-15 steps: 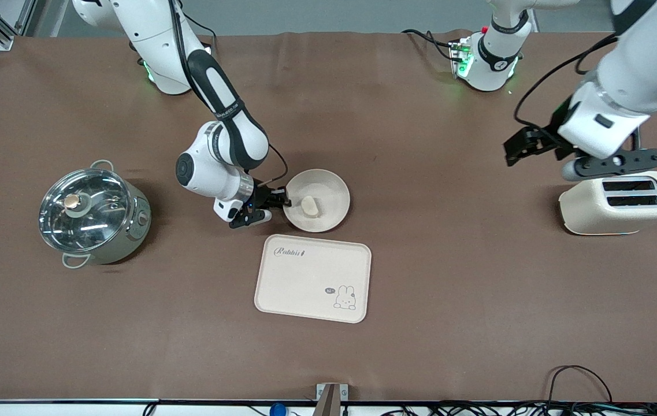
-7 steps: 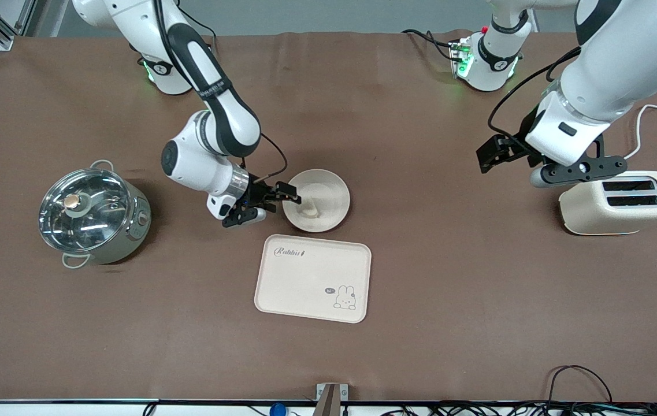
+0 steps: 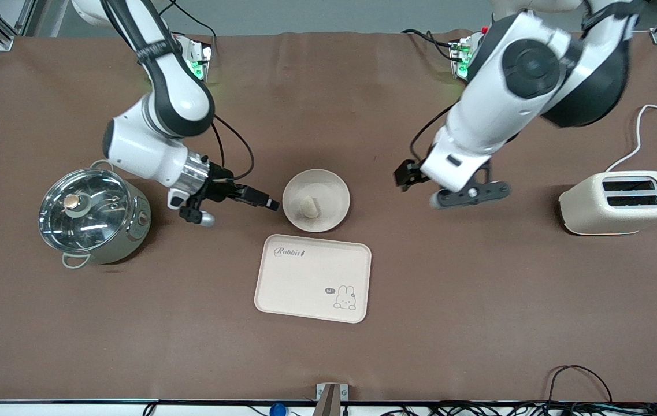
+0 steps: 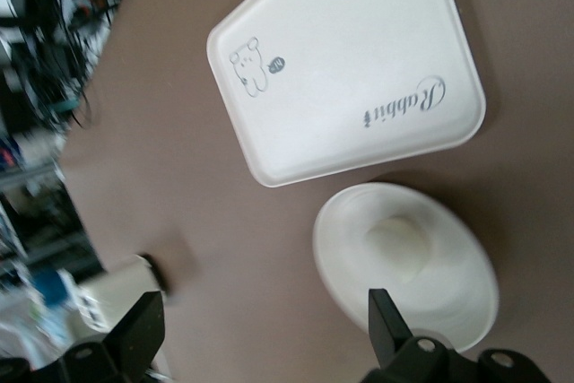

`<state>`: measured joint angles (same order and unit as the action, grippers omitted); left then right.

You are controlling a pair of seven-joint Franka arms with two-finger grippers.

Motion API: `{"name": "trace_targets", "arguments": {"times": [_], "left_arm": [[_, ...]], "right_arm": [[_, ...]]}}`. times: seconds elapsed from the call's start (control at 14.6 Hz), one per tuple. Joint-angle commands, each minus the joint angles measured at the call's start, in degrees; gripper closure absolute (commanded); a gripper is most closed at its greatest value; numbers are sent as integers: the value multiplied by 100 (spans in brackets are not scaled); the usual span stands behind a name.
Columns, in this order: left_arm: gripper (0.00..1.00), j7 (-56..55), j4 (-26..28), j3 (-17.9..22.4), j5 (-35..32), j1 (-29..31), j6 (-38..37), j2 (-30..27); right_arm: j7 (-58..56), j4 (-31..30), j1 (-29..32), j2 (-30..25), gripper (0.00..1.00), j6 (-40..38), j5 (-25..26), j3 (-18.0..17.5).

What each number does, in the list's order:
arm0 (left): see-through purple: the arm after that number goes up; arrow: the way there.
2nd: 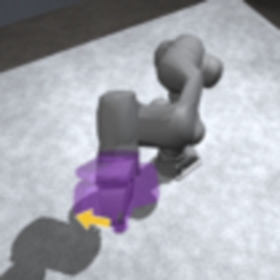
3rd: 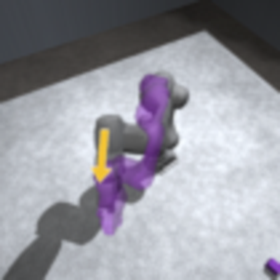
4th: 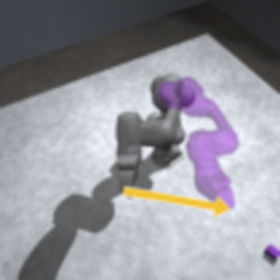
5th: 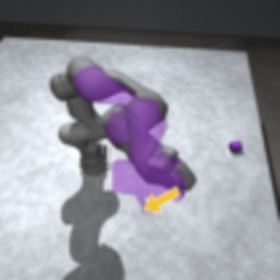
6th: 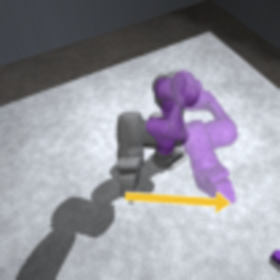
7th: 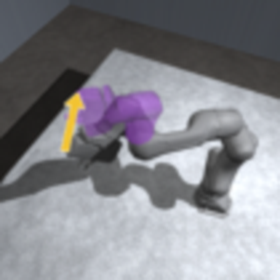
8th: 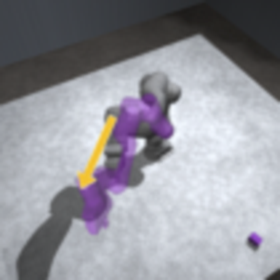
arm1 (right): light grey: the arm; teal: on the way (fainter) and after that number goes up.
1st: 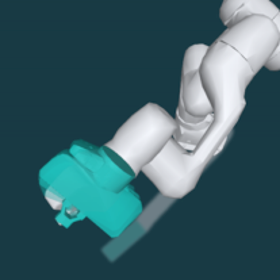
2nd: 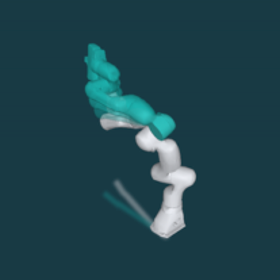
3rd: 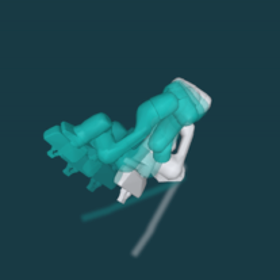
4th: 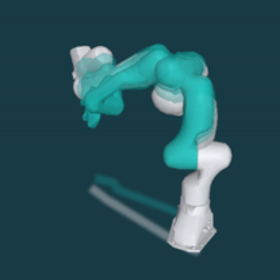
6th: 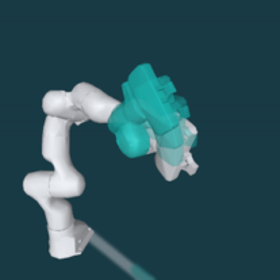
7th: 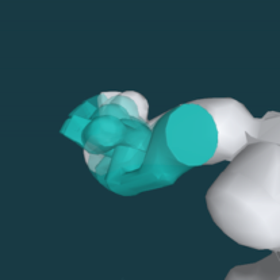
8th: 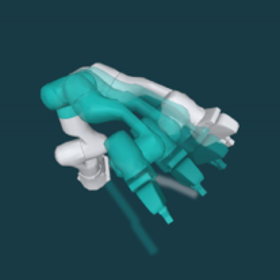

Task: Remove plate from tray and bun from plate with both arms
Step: 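Open the right gripper off the plate while the left gripper approaches, then grasp the bun with the left gripper while the right gripper withdraws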

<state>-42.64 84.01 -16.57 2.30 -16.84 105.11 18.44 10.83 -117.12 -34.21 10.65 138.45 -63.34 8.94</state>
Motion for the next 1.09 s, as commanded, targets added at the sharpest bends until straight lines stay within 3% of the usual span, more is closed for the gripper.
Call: {"name": "trace_targets", "arguments": {"times": [0.0,0.14,0.27,0.48,0.61,0.82,1.02], "left_arm": [[0,-821,-78,31,-37,-563,552,509],[0,-1586,-69,13,-483,-968,1166,1001],[0,-2316,-87,22,-896,-1372,1799,1520],[0,-3161,-122,13,-1381,-1751,2503,2215],[0,-3548,-113,75,-1696,-2041,2969,2523],[0,-3760,-113,75,-2014,-2191,3094,2831],[1,-3935,-113,92,-2146,-2245,3419,3051]], "right_arm": [[648,-529,54,-677,0,-37,564,81],[788,-540,631,-1080,0,-901,1890,161],[912,-382,1229,-1450,0,-2037,2734,205],[859,608,1785,-1688,0,-3610,4842,231],[362,953,1969,-1838,0,-3991,5785,214],[-1132,1296,2557,-1944,0,-4097,6236,205],[-1601,1788,3085,-1891,0,-4475,6527,-83]]}}
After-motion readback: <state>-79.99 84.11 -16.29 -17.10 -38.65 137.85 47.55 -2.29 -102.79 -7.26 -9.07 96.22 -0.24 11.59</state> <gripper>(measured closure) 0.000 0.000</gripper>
